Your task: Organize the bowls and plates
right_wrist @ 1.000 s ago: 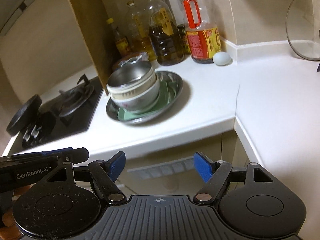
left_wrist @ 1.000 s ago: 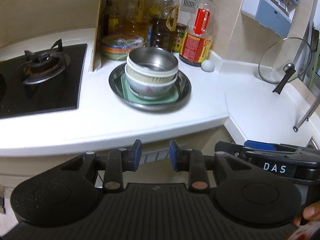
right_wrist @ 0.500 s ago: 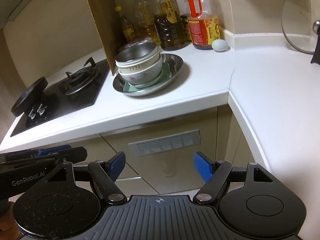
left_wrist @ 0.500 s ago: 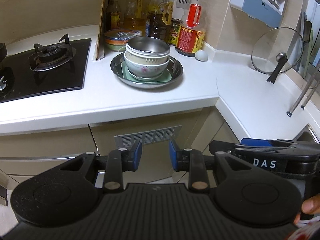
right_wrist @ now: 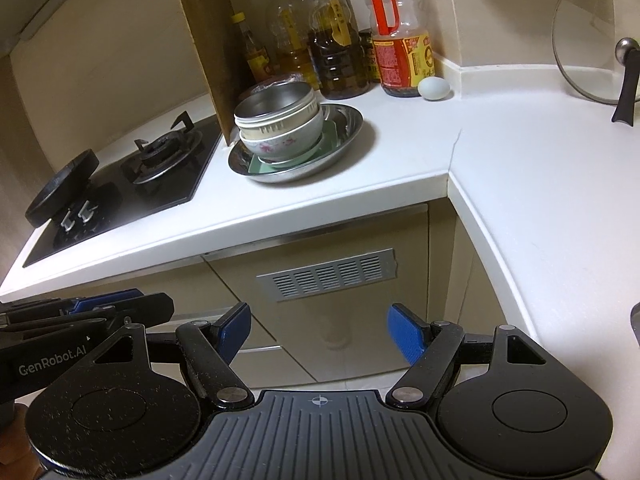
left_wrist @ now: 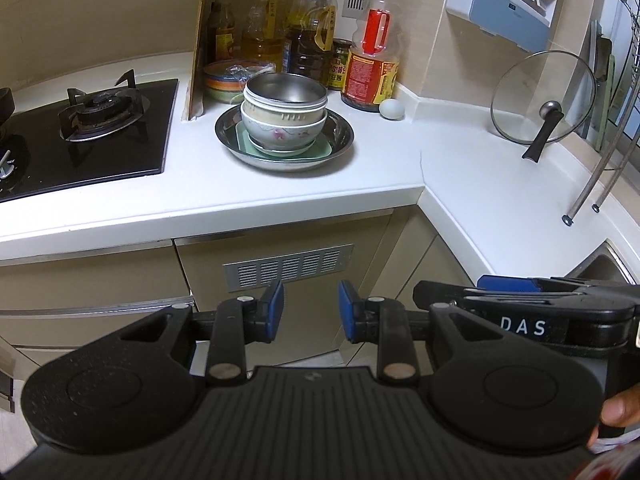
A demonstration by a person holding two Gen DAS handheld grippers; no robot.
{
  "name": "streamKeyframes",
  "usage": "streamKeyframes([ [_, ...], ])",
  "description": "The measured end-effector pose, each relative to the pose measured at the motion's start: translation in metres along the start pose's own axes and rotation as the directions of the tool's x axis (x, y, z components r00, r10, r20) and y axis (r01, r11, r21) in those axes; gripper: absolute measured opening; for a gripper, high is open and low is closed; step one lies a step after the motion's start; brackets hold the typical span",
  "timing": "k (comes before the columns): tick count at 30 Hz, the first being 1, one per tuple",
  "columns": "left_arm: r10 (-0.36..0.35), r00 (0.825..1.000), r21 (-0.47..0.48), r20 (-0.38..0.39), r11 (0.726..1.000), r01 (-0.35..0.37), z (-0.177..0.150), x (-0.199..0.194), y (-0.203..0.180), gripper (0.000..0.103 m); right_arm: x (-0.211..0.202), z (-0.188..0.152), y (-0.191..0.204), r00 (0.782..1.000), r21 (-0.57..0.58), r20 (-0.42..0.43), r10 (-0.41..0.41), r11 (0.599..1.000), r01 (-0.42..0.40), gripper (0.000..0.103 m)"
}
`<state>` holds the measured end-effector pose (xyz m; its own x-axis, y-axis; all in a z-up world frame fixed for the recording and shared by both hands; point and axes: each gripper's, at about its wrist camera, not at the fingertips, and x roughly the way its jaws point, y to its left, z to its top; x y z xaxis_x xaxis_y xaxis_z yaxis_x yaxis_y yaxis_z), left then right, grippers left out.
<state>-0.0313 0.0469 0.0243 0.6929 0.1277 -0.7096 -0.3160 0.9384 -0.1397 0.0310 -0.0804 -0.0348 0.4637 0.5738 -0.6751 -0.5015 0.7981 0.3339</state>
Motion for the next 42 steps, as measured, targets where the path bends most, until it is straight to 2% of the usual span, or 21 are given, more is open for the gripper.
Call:
streamKeyframes([
  [42, -0.012, 1.0, 0.01, -0.007, 1.0, 0.012, 0.0005, 0.0004, -0.0021, 0.026, -0.0091, -0.0027, -0.0011, 1.0, 0.004, 0.014, -0.003, 1.0, 0.003, 0.075],
])
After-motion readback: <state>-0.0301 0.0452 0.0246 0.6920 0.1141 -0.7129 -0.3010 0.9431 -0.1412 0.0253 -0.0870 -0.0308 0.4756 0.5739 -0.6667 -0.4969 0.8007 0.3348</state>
